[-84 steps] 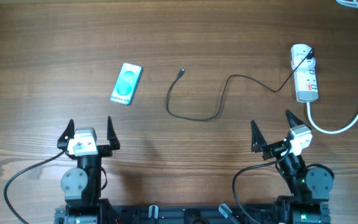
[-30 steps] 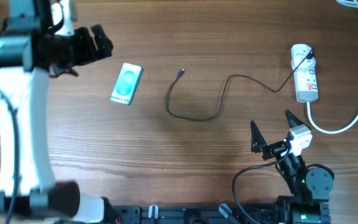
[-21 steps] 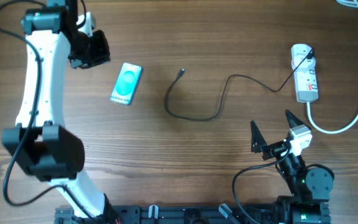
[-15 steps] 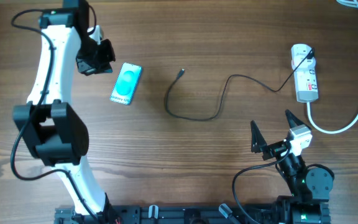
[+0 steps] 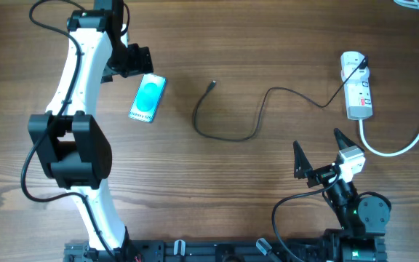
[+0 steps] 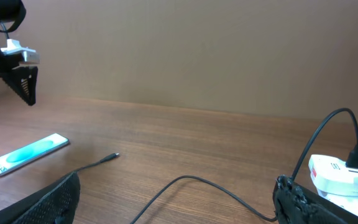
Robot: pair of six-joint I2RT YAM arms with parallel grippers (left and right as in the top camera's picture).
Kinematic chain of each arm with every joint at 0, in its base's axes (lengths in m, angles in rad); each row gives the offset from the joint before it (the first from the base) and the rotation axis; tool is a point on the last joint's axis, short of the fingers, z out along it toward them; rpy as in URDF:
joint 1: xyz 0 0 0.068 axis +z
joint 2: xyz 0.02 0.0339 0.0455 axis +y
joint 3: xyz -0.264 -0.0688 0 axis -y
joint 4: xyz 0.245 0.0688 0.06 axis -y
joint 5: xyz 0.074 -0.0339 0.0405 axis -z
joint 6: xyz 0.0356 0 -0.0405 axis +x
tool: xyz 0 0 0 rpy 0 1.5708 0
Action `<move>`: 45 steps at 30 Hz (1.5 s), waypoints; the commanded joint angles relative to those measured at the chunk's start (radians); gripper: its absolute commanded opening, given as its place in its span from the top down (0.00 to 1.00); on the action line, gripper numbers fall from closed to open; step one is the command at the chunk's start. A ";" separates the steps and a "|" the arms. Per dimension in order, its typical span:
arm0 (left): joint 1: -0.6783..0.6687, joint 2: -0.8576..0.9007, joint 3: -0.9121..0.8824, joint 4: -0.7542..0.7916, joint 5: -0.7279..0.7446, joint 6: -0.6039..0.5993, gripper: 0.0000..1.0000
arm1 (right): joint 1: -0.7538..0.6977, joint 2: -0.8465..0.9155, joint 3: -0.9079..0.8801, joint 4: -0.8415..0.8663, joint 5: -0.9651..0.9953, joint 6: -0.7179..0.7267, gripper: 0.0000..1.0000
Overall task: Plug charger to phone and switch on socket
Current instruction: 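Reach the left gripper forward to the Galaxy S25 phone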
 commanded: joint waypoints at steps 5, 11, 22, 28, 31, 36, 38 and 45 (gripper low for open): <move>-0.001 0.014 -0.092 0.101 -0.013 0.003 0.00 | -0.003 -0.008 -0.001 0.005 -0.009 0.000 0.00; -0.001 0.015 -0.283 0.262 -0.013 0.002 0.00 | -0.003 -0.008 -0.001 0.005 -0.009 0.000 0.00; -0.001 0.016 -0.363 0.383 -0.013 0.002 0.00 | -0.003 -0.008 -0.001 0.005 -0.009 0.000 0.00; -0.001 0.016 -0.366 0.383 -0.013 0.002 0.00 | -0.003 -0.008 -0.001 0.005 -0.009 0.000 0.00; -0.001 0.016 -0.367 0.382 -0.013 0.002 0.00 | -0.003 -0.008 -0.001 0.005 -0.009 0.000 0.00; -0.001 0.017 -0.438 0.442 -0.013 0.002 0.00 | -0.003 -0.008 -0.001 0.005 -0.009 0.000 0.00; -0.001 0.017 -0.488 0.486 -0.012 0.002 0.00 | -0.003 -0.008 -0.001 0.005 -0.009 0.000 0.00; -0.001 0.017 -0.514 0.430 0.106 0.002 0.00 | -0.003 -0.008 -0.001 0.005 -0.009 0.000 0.01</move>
